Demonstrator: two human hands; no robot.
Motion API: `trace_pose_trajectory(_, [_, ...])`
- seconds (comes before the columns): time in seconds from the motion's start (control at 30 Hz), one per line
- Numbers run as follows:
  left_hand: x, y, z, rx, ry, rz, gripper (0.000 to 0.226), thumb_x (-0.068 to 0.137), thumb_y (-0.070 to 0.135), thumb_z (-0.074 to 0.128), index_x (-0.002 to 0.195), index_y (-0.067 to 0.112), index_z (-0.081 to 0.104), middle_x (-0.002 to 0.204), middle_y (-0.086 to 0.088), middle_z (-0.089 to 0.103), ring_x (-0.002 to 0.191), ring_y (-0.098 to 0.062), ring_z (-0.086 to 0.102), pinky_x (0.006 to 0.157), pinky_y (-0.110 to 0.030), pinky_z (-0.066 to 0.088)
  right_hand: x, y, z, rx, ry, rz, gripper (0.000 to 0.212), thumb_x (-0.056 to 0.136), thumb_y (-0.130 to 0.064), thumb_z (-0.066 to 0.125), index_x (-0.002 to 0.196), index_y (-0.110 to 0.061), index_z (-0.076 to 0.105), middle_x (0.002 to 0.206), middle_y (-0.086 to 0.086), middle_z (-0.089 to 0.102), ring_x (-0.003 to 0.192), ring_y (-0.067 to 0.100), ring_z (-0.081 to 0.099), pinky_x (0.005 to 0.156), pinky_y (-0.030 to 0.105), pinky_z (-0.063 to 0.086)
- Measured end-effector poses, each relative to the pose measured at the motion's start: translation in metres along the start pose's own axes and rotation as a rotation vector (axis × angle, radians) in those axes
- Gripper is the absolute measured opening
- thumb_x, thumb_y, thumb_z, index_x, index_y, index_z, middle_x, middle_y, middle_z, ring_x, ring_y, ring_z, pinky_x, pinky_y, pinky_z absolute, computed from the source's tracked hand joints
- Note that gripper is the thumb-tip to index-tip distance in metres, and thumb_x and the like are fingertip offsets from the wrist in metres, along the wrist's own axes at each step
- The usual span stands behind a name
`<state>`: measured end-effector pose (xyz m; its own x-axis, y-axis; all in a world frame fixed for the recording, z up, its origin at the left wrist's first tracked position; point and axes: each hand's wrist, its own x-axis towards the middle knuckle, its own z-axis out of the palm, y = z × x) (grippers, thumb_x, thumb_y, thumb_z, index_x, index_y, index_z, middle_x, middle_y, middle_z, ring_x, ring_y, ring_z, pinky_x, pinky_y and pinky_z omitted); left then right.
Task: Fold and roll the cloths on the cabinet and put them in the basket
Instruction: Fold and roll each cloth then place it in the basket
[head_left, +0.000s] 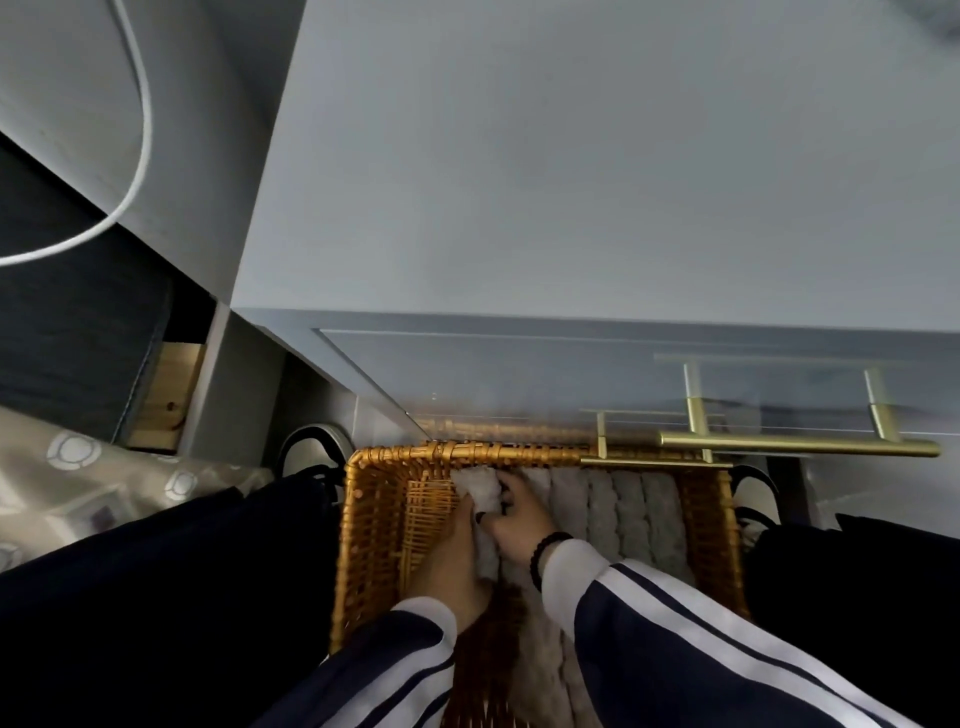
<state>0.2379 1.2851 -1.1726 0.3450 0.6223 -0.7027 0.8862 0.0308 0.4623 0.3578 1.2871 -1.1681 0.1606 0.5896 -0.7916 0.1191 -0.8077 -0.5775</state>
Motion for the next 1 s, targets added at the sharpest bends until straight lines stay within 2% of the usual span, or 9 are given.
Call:
trace_pose_trajectory(0.1, [0.004,0.004,-0.002,0.036,-0.042,0.068,0.101,0.076,0.028,0.069,0.149,0.035,0.000,0.154,0.002,0.018,0.128,-0.018,0.044,0.102,-0.032,0.043,0.004,0.002,-0.004,-0.093,0.104,0.013,0.046,0.091,-0.009,0.050,0.136,-0.018,0.045,0.126,0.007,0.058,0.115,0.025,0.055,0.098,0.034,0.045])
trace_pose_trajectory(0.27, [0.013,0.011,-0.009,0.165,-0.140,0.093,0.107,0.074,0.034,0.072,0.150,0.028,-0.003,0.155,-0.001,0.009,0.132,-0.024,0.039,0.103,-0.035,0.042,-0.004,0.004,-0.004,-0.113,0.332,-0.010,0.033,0.093,-0.012,0.048,0.124,-0.018,0.058,0.112,0.008,0.066,0.102,0.027,0.061,0.087,0.032,0.049])
trace_pose_trajectory(0.37, [0.014,0.012,-0.013,0.177,-0.160,0.132,0.106,0.073,0.036,0.072,0.151,0.027,0.000,0.154,-0.001,0.015,0.130,-0.023,0.040,0.101,-0.034,0.043,-0.010,0.004,-0.008,-0.030,0.481,0.010,0.023,0.091,-0.008,0.047,0.104,-0.016,0.064,0.096,0.008,0.067,0.089,0.028,0.061,0.075,0.029,0.048])
trace_pose_trajectory(0.43, [0.011,0.013,-0.015,0.133,-0.152,0.151,0.107,0.073,0.037,0.073,0.152,0.027,0.001,0.155,0.000,0.015,0.132,-0.021,0.038,0.104,-0.029,0.040,-0.011,0.005,-0.016,0.057,0.538,0.031,0.018,0.089,-0.006,0.048,0.088,-0.017,0.062,0.086,0.006,0.064,0.081,0.027,0.060,0.071,0.030,0.050])
trace_pose_trajectory(0.53, [0.005,0.015,-0.015,-0.024,-0.125,0.112,0.106,0.072,0.030,0.078,0.151,0.027,0.007,0.154,0.003,0.020,0.135,-0.012,0.032,0.104,-0.015,0.028,-0.008,0.010,-0.027,0.177,0.555,0.082,0.019,0.087,-0.005,0.049,0.082,-0.019,0.061,0.088,0.007,0.068,0.081,0.029,0.064,0.074,0.035,0.054])
trace_pose_trajectory(0.63, [-0.001,0.020,-0.015,-0.191,-0.094,0.095,0.098,0.070,0.017,0.081,0.142,0.033,0.017,0.136,0.015,0.032,0.118,0.001,0.030,0.094,-0.008,0.025,-0.006,0.020,-0.035,0.276,0.551,0.099,0.024,0.084,-0.007,0.051,0.072,-0.025,0.061,0.085,0.004,0.068,0.082,0.031,0.065,0.078,0.046,0.056])
trace_pose_trajectory(0.73, [0.000,0.019,-0.012,-0.180,-0.108,0.060,0.103,0.067,0.013,0.081,0.140,0.037,0.013,0.121,0.019,0.034,0.116,0.000,0.035,0.097,-0.014,0.032,-0.008,0.029,-0.040,0.337,0.554,0.106,0.029,0.084,-0.006,0.050,0.070,-0.029,0.061,0.084,0.006,0.068,0.080,0.032,0.066,0.075,0.049,0.057])
trace_pose_trajectory(0.83, [-0.003,0.016,-0.013,-0.191,-0.097,0.014,0.097,0.058,0.032,0.078,0.133,0.053,0.020,0.128,0.016,0.046,0.124,-0.012,0.046,0.105,-0.034,0.041,-0.012,0.035,-0.047,0.408,0.570,0.133,0.030,0.082,-0.004,0.050,0.069,-0.028,0.063,0.082,0.009,0.068,0.080,0.037,0.066,0.076,0.052,0.056])
trace_pose_trajectory(1.0, [-0.002,0.009,-0.020,-0.235,-0.025,-0.017,0.077,0.078,0.035,0.066,0.146,0.033,0.029,0.143,0.007,0.041,0.133,-0.018,0.039,0.110,-0.035,0.034,0.004,0.064,-0.060,0.320,0.550,0.126,0.016,0.075,-0.015,0.057,0.070,-0.030,0.059,0.080,0.009,0.070,0.080,0.035,0.068,0.077,0.051,0.056])
